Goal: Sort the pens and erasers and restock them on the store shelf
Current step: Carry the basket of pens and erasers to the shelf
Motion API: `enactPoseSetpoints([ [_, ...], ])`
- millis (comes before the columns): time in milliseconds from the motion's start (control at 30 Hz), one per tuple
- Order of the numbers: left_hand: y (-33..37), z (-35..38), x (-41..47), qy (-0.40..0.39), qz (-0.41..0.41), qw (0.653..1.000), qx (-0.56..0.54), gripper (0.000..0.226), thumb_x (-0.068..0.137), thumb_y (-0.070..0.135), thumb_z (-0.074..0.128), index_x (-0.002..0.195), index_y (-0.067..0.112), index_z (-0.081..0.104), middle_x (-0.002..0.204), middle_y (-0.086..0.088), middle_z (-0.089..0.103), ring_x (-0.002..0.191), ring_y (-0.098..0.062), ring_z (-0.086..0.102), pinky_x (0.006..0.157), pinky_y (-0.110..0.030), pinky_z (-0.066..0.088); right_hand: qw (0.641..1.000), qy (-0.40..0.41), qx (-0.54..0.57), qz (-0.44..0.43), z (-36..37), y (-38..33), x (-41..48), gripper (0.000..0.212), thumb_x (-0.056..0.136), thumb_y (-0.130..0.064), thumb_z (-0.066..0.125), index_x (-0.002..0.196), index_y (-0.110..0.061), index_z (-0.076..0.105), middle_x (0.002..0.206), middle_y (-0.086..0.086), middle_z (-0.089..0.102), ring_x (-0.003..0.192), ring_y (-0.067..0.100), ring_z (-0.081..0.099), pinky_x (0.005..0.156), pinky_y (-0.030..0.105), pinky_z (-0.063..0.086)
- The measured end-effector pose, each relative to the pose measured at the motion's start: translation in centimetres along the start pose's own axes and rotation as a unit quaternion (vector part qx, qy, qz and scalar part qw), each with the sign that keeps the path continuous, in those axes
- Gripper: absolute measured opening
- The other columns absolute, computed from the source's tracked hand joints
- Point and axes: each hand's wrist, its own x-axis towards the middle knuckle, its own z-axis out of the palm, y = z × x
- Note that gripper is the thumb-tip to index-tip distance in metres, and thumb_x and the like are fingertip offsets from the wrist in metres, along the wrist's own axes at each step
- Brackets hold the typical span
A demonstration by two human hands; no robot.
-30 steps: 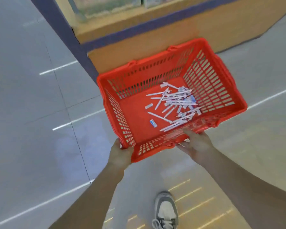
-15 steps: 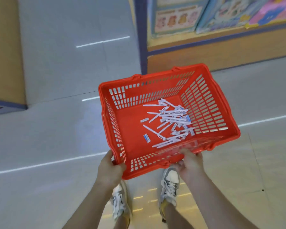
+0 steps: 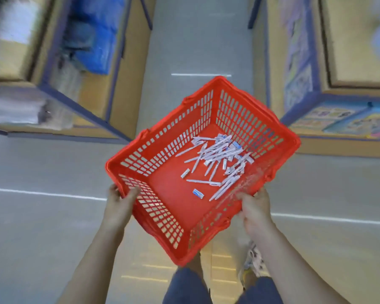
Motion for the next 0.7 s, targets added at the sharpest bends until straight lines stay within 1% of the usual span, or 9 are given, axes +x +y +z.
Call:
enactPoseSetpoints([
  [67,4.2,-3.1,2.3,0.032,0.024,0.999,-0.009,0.037,0.085,0.016,0.066,0.116,0.018,0.045,0.116,-0.008,0.060,0.102,-0.024,0.060,0.090,-0.042,0.049,0.999,-0.021,-0.010,-0.030,3.2,-3.8,-1.1,0.040,0.074,0.018,0.053,0.093,-0.017,0.057,0.081,0.002,0.068,0.068,0.023,0.064,0.058,0.036,0.055],
  [133,8.1,-5.5,4.4,0.034,0.047,0.998,-0.032,0.040,0.085,0.011,0.066,0.119,0.017,0.046,0.118,-0.007,0.059,0.103,-0.024,0.061,0.091,-0.044,0.049,0.998,-0.037,-0.018,-0.056,6.3,-8.1,-1.5,0.039,0.075,0.019,0.050,0.086,-0.017,0.054,0.074,-0.004,0.065,0.058,0.015,0.061,0.049,0.027,0.051],
  [267,16.5,-7.7,7.4,-0.012,0.070,0.997,-0.032,0.027,0.083,0.000,0.061,0.102,0.018,0.058,0.096,-0.010,0.065,0.079,-0.022,0.064,0.073,-0.037,0.054,0.990,-0.067,-0.050,-0.110,11.1,-16.1,-0.6,0.042,0.074,0.017,0.049,0.098,-0.018,0.053,0.077,0.003,0.065,0.053,0.018,0.062,0.045,0.029,0.050],
  [333,20.4,-7.9,9.4,-0.030,0.058,0.998,-0.024,0.023,0.083,0.001,0.062,0.104,0.011,0.059,0.095,-0.014,0.067,0.076,-0.023,0.064,0.068,-0.034,0.054,0.984,-0.060,-0.064,-0.153,12.9,-20.1,0.7,0.040,0.074,0.016,0.051,0.094,-0.019,0.052,0.077,0.002,0.065,0.051,0.014,0.063,0.047,0.033,0.053],
  [400,24.1,-7.4,12.0,-0.048,0.060,0.997,-0.001,0.016,0.083,0.003,0.063,0.098,0.009,0.060,0.095,-0.019,0.067,0.074,-0.026,0.064,0.068,-0.037,0.056,0.976,-0.054,-0.078,-0.194,14.7,-24.1,2.4,0.038,0.072,0.015,0.055,0.089,-0.020,0.052,0.082,0.004,0.067,0.060,0.017,0.065,0.059,0.042,0.058],
  [467,27.6,-6.0,14.5,-0.057,0.076,0.994,0.049,0.011,0.082,0.002,0.063,0.088,0.011,0.059,0.093,-0.023,0.066,0.073,-0.032,0.064,0.068,-0.048,0.058,0.971,-0.062,-0.079,-0.216,16.6,-27.8,4.3,0.037,0.073,0.013,0.056,0.089,-0.020,0.053,0.086,0.005,0.069,0.067,0.021,0.065,0.070,0.044,0.057],
  [533,30.9,-3.7,17.0,-0.060,0.111,0.987,0.103,0.016,0.083,0.000,0.062,0.085,0.015,0.056,0.089,-0.019,0.067,0.074,-0.035,0.065,0.065,-0.055,0.057,0.968,-0.069,-0.075,-0.231,18.7,-31.4,6.8,0.031,0.074,0.006,0.059,0.088,-0.021,0.055,0.087,0.006,0.070,0.069,0.024,0.065,0.071,0.043,0.057],
  [600,34.2,-1.1,19.8,-0.050,0.138,0.980,0.138,0.018,0.080,0.002,0.062,0.086,0.018,0.056,0.085,-0.013,0.067,0.078,-0.036,0.066,0.068,-0.054,0.056,0.962,-0.066,-0.080,-0.251,20.9,-35.2,9.9,0.026,0.074,-0.002,0.062,0.089,-0.023,0.057,0.086,0.008,0.071,0.068,0.025,0.065,0.074,0.046,0.056],
  [700,38.9,2.8,24.4,-0.028,0.142,0.981,0.132,0.026,0.064,0.017,0.061,0.087,0.029,0.061,0.086,-0.008,0.069,0.079,-0.032,0.067,0.071,-0.054,0.056,0.963,-0.082,-0.068,-0.249,24.0,-40.6,15.1,0.030,0.084,0.000,0.064,0.106,-0.020,0.058,0.074,-0.005,0.073,0.061,0.011,0.066,0.071,0.037,0.055],
])
